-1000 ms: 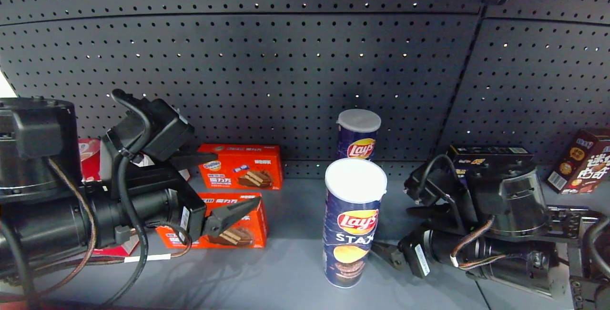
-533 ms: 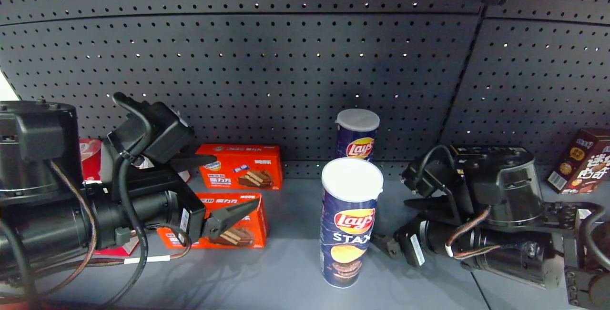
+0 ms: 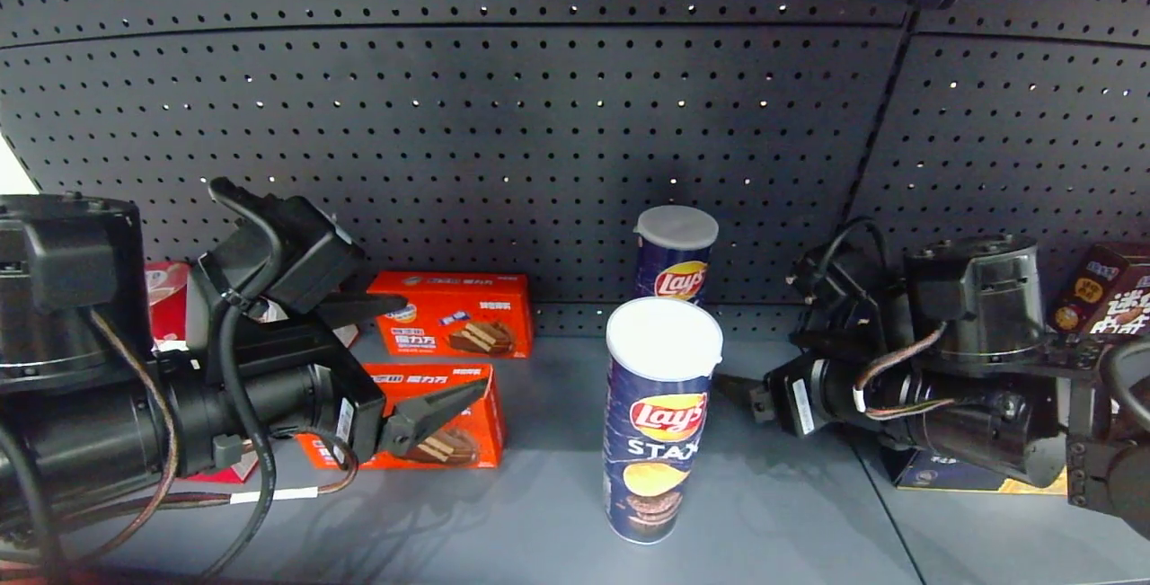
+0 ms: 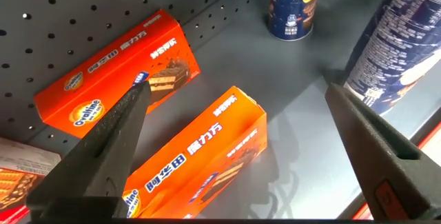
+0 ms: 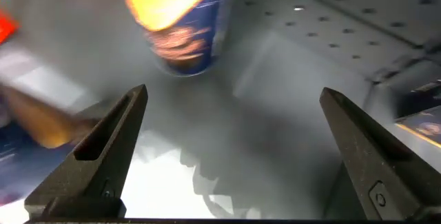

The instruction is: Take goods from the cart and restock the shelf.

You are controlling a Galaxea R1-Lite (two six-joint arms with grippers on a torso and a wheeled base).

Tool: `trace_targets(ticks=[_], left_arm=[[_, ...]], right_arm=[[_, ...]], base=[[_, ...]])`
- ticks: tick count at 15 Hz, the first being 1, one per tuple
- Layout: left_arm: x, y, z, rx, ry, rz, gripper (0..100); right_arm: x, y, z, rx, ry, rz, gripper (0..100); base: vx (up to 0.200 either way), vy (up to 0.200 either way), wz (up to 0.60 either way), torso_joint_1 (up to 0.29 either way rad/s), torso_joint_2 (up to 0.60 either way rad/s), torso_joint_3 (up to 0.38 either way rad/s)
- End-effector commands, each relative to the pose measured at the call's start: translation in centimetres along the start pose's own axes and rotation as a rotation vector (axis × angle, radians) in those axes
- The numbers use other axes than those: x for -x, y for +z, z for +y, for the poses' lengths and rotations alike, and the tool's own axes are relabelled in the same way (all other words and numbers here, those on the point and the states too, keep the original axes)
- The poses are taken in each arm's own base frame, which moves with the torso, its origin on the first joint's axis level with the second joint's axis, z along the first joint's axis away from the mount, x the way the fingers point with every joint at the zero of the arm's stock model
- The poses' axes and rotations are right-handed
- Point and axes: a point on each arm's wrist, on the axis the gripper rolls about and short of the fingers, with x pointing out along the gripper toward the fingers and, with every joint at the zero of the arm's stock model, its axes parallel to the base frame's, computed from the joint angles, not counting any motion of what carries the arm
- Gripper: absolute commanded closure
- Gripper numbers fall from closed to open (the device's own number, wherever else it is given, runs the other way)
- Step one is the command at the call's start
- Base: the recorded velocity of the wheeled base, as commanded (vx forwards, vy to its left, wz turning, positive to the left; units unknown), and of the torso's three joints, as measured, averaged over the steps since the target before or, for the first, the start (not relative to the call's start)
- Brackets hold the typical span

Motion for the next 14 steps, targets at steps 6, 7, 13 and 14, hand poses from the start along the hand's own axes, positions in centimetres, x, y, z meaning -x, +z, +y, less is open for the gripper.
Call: trace_targets(ticks=[6,7,13,14], left_arm=[[0.0,-0.4,-0.1,0.002,-0.005,0.013,0],[0.0,-0.4,-0.1,0.002,-0.005,0.013,0],[0.1,-0.5,0.1,0.009,0.005,0.016,0],[0.1,-0.6,0.2,0.010,0.009,0.018,0]], right_arm=[[-2.0,1.1,-3.3,-0.047,-0.109,-0.014,0],[-2.6,1.2,-3.3,-0.047,-0.108,-0.014,0],[-5.7,1.8,-3.1,-0.046,-0.103,-0.011,0],[-6.0,1.8,-3.0,-0.044,-0.100,-0.007,0]], base=[[0.000,0.000,0.00,0.000,0.00,0.000],[0.000,0.000,0.00,0.000,0.00,0.000],[0.000,0.000,0.00,0.000,0.00,0.000],[0.000,0.000,0.00,0.000,0.00,0.000]])
